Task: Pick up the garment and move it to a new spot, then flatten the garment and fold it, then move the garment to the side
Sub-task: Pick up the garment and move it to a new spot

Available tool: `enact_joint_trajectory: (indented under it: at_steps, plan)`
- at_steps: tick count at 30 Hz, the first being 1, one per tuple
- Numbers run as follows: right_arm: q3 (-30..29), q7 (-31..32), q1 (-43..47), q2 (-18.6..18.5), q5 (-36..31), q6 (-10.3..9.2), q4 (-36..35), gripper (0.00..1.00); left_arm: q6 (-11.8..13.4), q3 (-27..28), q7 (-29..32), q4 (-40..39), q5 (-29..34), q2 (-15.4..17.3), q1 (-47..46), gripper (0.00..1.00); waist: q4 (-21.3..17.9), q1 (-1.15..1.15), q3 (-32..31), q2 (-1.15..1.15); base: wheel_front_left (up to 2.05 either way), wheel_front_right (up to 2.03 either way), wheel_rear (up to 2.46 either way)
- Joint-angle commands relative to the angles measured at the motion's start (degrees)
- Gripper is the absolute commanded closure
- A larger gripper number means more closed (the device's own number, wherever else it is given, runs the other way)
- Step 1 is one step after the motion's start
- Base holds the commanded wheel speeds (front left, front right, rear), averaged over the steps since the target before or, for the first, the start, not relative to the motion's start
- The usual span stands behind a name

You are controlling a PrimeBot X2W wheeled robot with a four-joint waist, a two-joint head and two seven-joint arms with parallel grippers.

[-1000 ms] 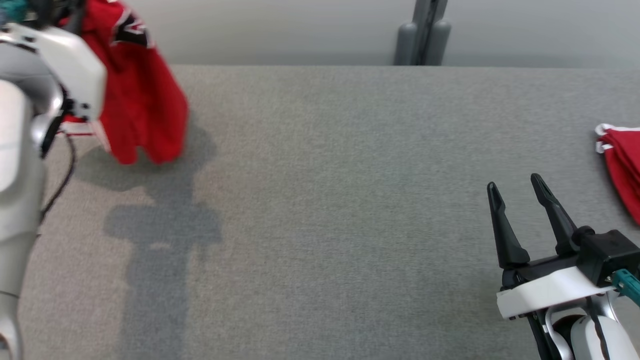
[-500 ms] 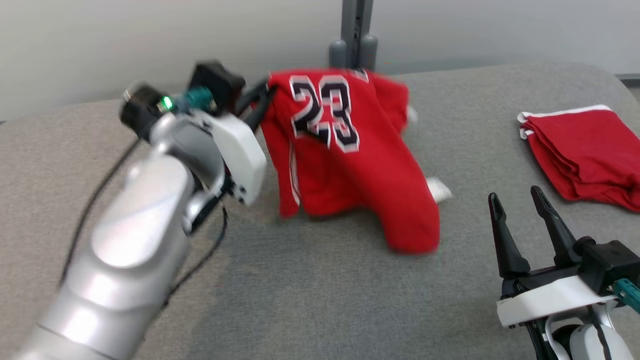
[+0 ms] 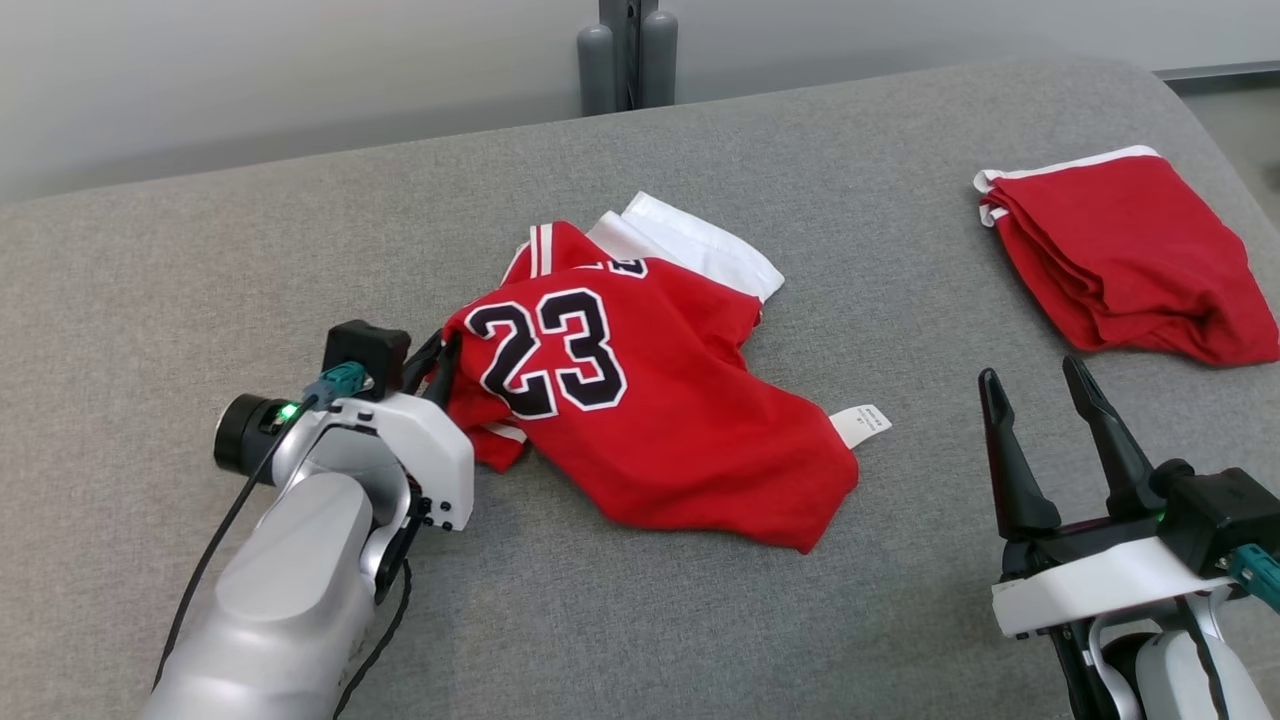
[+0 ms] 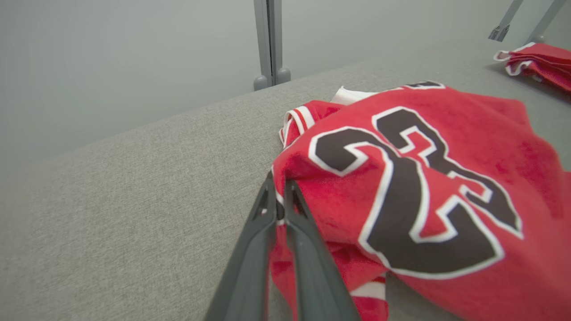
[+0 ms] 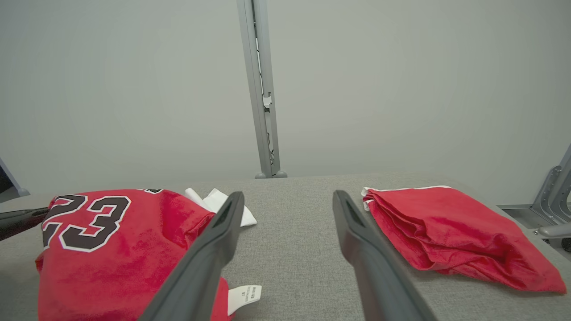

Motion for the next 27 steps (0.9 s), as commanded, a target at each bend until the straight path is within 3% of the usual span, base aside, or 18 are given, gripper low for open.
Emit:
enact_joint_trajectory:
  at_steps: [1, 11, 16, 27]
  plan:
    - [-0.4, -0.4, -0.1, -0.3, -0.2, 0.01, 0.4, 0.00, 0.0, 0.6, -1.8, 1.8, -0.5, 0.2, -0.4, 0.00, 0.2, 0.00, -0.3, 0.00, 0.00, 0.00, 0.00]
    - [-1.5, -0.3, 1.3, -0.3, -1.0, 0.01, 0.2, 0.00, -2.9, 1.4, -7.4, 2.9, -1.8, -1.9, 0.2, 0.00, 3.1, 0.00, -3.0, 0.00, 0.00, 0.00, 0.00]
    - [-2.0, -1.4, 2.6, -0.3, -1.4, 0.01, 0.3, 0.00, -1.1, 5.4, -8.2, -5.1, -2.2, -1.5, 4.3, 0.00, 4.6, 0.00, -4.9, 0.00, 0.00, 0.00, 0.00]
    - [-1.9, -4.1, 6.7, -0.3, -0.9, 0.01, 0.3, 0.00, 5.0, 16.4, -8.1, -30.3, 2.9, -1.3, 25.6, 0.00, 6.6, 0.00, -7.8, 0.00, 0.00, 0.00, 0.00]
